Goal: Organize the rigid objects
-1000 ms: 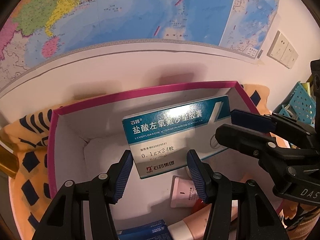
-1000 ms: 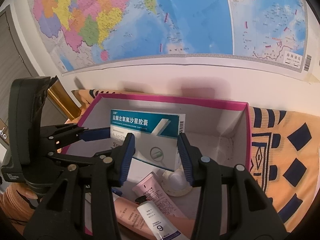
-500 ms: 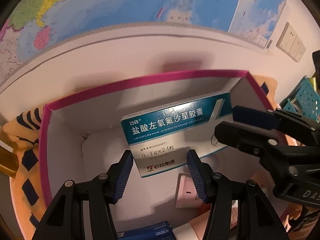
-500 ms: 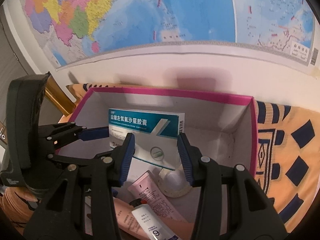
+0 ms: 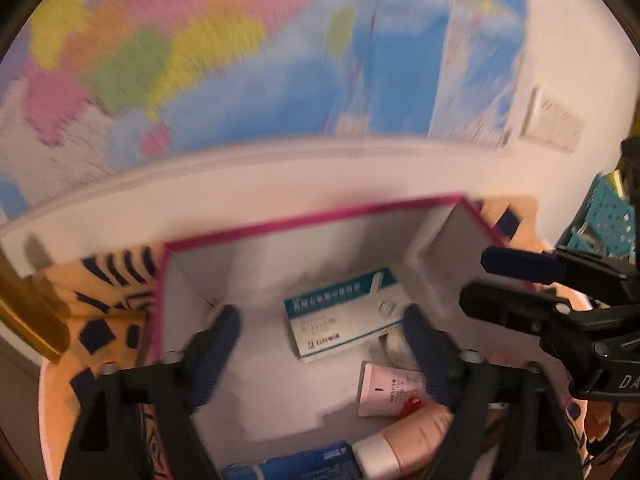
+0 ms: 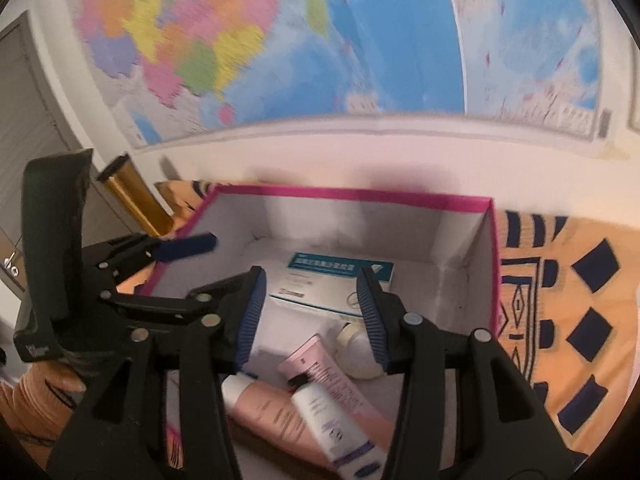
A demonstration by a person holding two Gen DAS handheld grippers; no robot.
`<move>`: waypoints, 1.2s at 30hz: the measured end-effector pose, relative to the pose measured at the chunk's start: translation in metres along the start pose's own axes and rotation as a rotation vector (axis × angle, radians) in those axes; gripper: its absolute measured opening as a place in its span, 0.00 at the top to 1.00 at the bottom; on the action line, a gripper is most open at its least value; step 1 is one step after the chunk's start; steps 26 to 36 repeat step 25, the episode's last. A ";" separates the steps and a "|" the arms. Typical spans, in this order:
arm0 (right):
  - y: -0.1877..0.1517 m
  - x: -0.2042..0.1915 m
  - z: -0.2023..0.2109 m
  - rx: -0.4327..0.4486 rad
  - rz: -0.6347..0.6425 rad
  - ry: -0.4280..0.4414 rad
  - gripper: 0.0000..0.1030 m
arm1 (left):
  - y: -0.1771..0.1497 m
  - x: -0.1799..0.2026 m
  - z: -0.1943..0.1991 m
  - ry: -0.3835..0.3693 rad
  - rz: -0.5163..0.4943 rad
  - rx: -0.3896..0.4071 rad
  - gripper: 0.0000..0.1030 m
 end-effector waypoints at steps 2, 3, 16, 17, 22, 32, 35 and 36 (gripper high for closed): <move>-0.009 -0.008 0.015 0.042 0.023 -0.007 0.37 | -0.006 0.004 0.018 0.005 0.004 0.065 0.04; -0.017 -0.013 0.025 0.074 0.036 -0.019 0.28 | -0.014 0.003 0.031 0.007 0.011 0.102 0.00; -0.137 -0.057 0.055 0.202 0.063 -0.161 0.00 | -0.127 -0.001 0.068 0.077 0.107 0.136 0.00; -0.145 -0.057 0.053 0.201 0.045 -0.165 0.00 | -0.134 -0.001 0.066 0.068 0.118 0.122 0.00; -0.168 -0.064 0.044 0.171 0.036 -0.178 0.00 | -0.155 0.001 0.060 0.083 0.125 0.099 0.00; -0.173 -0.068 0.043 0.166 0.040 -0.171 0.00 | -0.164 0.008 0.057 0.071 0.105 0.096 0.00; -0.173 -0.068 0.043 0.166 0.040 -0.171 0.00 | -0.164 0.008 0.057 0.071 0.105 0.096 0.00; -0.173 -0.068 0.043 0.166 0.040 -0.171 0.00 | -0.164 0.008 0.057 0.071 0.105 0.096 0.00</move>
Point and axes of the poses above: each gripper's, at about its wrist camera, not at the fingertips, and z roughly against the way its jaws point, x to its right, y to its top, the point moved 7 cm from there along -z, roughly the way its jaws point, and after that the axes turned 11 degrees about -x, right-handed, at the moved point
